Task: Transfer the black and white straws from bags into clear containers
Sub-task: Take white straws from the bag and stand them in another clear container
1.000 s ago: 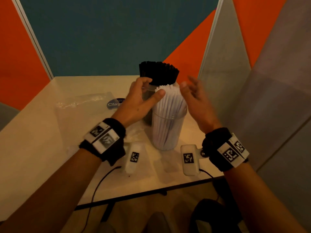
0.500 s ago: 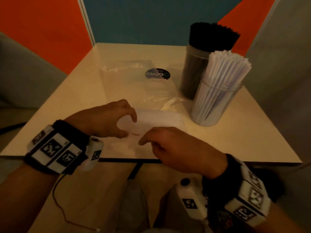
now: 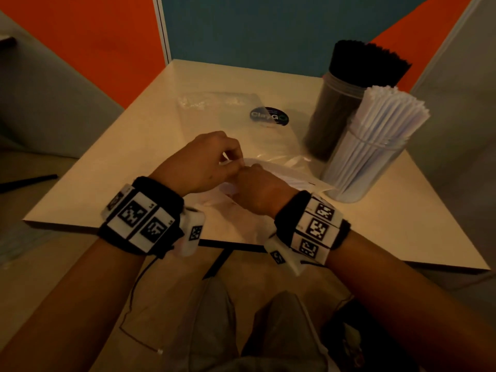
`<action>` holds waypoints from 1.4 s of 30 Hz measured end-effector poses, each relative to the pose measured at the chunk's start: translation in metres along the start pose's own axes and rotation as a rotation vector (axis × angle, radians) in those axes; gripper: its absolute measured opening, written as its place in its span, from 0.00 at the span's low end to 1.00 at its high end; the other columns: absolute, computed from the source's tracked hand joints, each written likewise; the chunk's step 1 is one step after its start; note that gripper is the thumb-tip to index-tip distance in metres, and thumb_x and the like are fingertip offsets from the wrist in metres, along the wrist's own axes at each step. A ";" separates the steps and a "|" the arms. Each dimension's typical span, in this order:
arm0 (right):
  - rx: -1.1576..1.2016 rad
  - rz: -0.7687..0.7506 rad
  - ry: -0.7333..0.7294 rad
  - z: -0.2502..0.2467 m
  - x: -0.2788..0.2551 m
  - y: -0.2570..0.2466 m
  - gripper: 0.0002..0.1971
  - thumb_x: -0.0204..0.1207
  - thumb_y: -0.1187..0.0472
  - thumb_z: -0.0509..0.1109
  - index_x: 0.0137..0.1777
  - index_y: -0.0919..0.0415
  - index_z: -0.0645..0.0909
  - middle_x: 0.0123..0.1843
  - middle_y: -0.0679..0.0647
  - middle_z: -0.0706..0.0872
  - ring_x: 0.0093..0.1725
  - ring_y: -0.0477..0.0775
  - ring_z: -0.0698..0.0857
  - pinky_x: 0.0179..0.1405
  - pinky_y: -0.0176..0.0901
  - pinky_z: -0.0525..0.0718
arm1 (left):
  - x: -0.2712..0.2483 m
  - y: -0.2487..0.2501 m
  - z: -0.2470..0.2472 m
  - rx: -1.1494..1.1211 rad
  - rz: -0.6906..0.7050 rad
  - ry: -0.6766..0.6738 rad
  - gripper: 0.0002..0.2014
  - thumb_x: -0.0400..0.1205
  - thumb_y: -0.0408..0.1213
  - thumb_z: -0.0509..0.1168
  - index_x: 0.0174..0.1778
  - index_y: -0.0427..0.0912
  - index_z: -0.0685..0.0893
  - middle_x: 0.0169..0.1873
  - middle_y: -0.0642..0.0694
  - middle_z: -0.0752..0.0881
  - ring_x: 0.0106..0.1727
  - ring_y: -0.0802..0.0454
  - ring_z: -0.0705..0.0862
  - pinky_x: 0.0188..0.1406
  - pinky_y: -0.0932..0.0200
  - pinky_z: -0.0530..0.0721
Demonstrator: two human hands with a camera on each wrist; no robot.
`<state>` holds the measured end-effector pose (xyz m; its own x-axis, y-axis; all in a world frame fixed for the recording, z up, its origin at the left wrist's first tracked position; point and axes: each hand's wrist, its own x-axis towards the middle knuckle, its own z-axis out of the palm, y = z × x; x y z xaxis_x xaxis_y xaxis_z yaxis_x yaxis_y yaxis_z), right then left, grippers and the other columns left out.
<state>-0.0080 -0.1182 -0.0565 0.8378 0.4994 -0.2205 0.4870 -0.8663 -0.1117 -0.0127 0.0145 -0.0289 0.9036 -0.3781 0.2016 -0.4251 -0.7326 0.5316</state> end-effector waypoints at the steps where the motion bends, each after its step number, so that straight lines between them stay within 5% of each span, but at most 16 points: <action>1: -0.018 0.005 -0.004 0.003 0.004 0.000 0.21 0.85 0.51 0.56 0.76 0.54 0.68 0.75 0.58 0.74 0.72 0.62 0.73 0.70 0.51 0.71 | 0.001 0.000 0.001 -0.011 -0.003 0.009 0.06 0.81 0.40 0.67 0.46 0.43 0.86 0.49 0.42 0.82 0.51 0.47 0.84 0.56 0.49 0.82; 8: 0.017 -0.010 0.075 0.014 0.008 -0.003 0.17 0.85 0.55 0.56 0.68 0.60 0.76 0.67 0.59 0.81 0.65 0.59 0.80 0.66 0.53 0.78 | -0.002 -0.002 0.006 -0.043 -0.010 0.015 0.05 0.80 0.41 0.68 0.45 0.44 0.86 0.48 0.44 0.82 0.50 0.49 0.83 0.56 0.46 0.82; 15: 0.068 -0.013 0.110 0.017 0.006 0.003 0.19 0.84 0.58 0.60 0.74 0.61 0.70 0.68 0.60 0.80 0.63 0.58 0.82 0.65 0.52 0.80 | -0.002 -0.007 0.005 -0.054 -0.022 0.027 0.10 0.79 0.47 0.68 0.46 0.44 0.86 0.46 0.47 0.81 0.49 0.52 0.83 0.52 0.54 0.81; 30: -0.112 -0.030 0.026 0.020 -0.010 0.017 0.20 0.84 0.55 0.57 0.74 0.59 0.66 0.70 0.60 0.72 0.67 0.62 0.74 0.62 0.54 0.74 | 0.004 -0.005 0.012 0.024 -0.036 0.056 0.05 0.80 0.41 0.68 0.42 0.45 0.86 0.45 0.47 0.82 0.44 0.47 0.83 0.51 0.42 0.83; 38: 0.228 -0.119 0.261 -0.012 -0.031 0.030 0.15 0.80 0.64 0.64 0.65 0.62 0.71 0.57 0.60 0.85 0.54 0.60 0.84 0.48 0.47 0.79 | 0.004 -0.015 0.010 0.151 -0.088 0.113 0.04 0.81 0.42 0.66 0.40 0.51 0.81 0.44 0.50 0.80 0.44 0.46 0.82 0.46 0.42 0.82; 42: 0.765 -0.160 0.510 -0.039 -0.051 0.034 0.10 0.82 0.66 0.62 0.62 0.60 0.75 0.50 0.44 0.85 0.51 0.42 0.84 0.53 0.37 0.80 | 0.003 -0.022 0.003 0.202 -0.154 0.110 0.06 0.81 0.46 0.66 0.40 0.52 0.82 0.43 0.51 0.78 0.44 0.48 0.83 0.45 0.44 0.82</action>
<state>-0.0243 -0.1727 -0.0118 0.8703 0.4023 0.2842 0.4627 -0.4696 -0.7519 -0.0010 0.0278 -0.0425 0.9540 -0.1977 0.2253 -0.2743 -0.8790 0.3901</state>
